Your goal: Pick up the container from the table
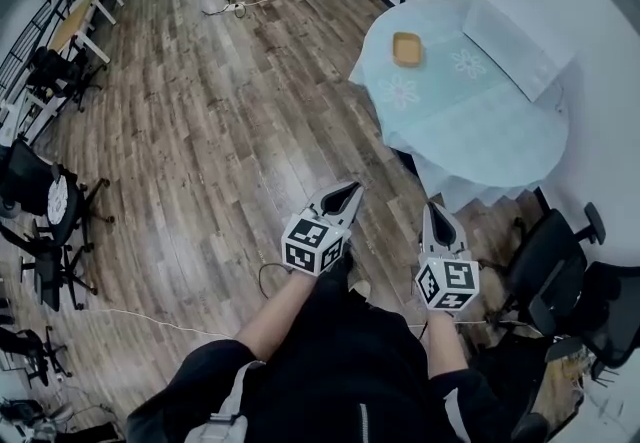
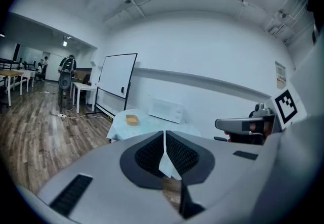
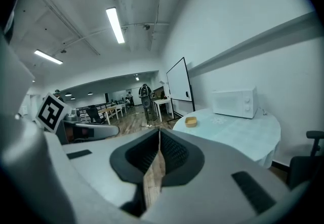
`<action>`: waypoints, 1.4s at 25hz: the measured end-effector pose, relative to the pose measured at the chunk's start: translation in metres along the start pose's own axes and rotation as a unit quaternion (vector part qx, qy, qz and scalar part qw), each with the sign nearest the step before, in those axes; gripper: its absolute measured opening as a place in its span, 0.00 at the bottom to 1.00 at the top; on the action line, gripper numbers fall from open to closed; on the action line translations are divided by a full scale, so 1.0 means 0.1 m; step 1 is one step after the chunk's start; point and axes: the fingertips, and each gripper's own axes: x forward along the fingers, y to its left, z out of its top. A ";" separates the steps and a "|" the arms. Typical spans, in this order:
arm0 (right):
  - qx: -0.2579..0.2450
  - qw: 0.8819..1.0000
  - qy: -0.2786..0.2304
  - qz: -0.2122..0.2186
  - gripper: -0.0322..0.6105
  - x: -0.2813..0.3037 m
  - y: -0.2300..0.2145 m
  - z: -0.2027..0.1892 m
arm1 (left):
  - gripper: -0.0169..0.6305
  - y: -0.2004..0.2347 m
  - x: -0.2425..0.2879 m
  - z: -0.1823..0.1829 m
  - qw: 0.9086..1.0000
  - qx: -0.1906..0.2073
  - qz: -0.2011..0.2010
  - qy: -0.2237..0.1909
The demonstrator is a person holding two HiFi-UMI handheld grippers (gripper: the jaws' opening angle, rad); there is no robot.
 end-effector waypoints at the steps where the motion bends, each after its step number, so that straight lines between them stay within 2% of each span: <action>1: 0.000 1.000 0.001 0.000 0.09 0.04 -0.02 0.01 | 0.06 0.02 0.04 0.02 1.000 0.000 -0.001 -0.001; 11: 0.002 1.000 0.006 -0.010 0.09 0.82 -0.30 0.20 | 0.06 0.44 0.78 0.31 1.000 0.012 -0.018 -0.001; 21: 0.006 1.000 0.012 -0.026 0.09 1.81 -0.51 0.53 | 0.06 1.10 1.54 0.71 0.999 0.003 -0.042 0.003; 29: 0.010 0.999 0.012 -0.029 0.09 2.51 -0.45 0.69 | 0.06 1.58 1.86 0.92 0.998 0.019 -0.056 0.006; 35: 0.018 0.999 0.027 -0.035 0.09 2.80 -0.43 0.66 | 0.06 1.82 2.06 0.99 0.997 0.021 -0.068 0.016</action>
